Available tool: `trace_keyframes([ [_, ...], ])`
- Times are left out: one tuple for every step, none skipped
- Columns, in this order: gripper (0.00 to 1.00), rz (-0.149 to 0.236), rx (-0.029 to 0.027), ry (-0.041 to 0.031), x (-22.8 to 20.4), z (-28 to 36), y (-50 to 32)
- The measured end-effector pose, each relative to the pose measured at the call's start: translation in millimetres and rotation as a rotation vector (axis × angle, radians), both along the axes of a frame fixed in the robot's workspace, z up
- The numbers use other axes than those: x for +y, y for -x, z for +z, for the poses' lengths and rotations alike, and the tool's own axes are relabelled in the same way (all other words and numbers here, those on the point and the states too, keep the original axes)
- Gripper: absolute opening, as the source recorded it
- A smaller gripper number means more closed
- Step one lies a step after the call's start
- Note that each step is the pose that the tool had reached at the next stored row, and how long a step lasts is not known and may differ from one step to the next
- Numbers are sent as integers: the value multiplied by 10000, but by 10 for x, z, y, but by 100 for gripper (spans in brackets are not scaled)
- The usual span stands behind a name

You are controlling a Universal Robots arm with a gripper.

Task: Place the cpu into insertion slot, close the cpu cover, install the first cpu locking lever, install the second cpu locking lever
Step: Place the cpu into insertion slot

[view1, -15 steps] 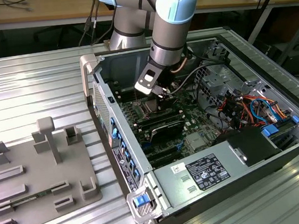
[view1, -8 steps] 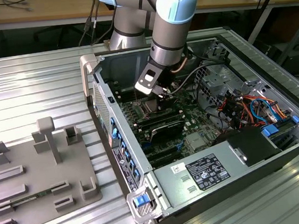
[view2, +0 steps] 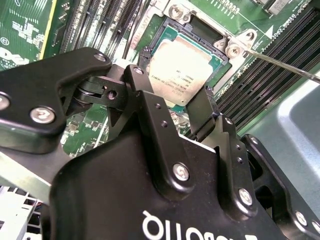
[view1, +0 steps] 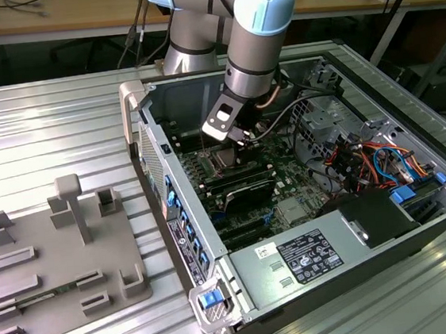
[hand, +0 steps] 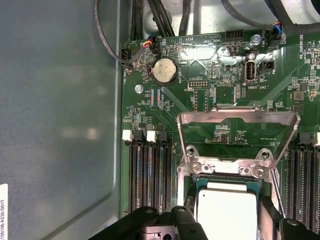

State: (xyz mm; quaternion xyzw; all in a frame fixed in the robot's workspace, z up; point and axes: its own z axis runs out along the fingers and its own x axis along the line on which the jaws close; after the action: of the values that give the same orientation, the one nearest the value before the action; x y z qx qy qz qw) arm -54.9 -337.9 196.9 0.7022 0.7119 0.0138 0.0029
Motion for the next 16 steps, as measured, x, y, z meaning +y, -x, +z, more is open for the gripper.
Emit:
trace_keyframes([
  [55, -1, 0, 1, 0, 0, -1],
  [55, 1, -2, 0, 0, 0, 0],
  [55, 3, -5, -1, 1, -1, 6],
  [55, 3, -8, -3, 1, -2, 13],
  [55, 0, -6, -4, 1, -2, 17],
  [55, -6, -2, -3, 1, -1, 20],
  [55, -16, -1, -1, 0, 0, 21],
  [55, -32, 0, -1, 0, 0, 21],
  [55, -56, 0, -1, 0, 0, 21],
  [55, -135, -1, -1, 0, 0, 21],
  [55, -210, -1, 0, 0, 0, 21],
  [55, -241, -1, -1, 0, 0, 21],
  [55, -260, 0, -1, 0, 0, 21],
  [55, -262, 0, 0, 0, 0, 21],
  [55, -262, 0, 0, 0, 0, 21],
  [55, -263, 0, 0, 1, -1, 21],
])
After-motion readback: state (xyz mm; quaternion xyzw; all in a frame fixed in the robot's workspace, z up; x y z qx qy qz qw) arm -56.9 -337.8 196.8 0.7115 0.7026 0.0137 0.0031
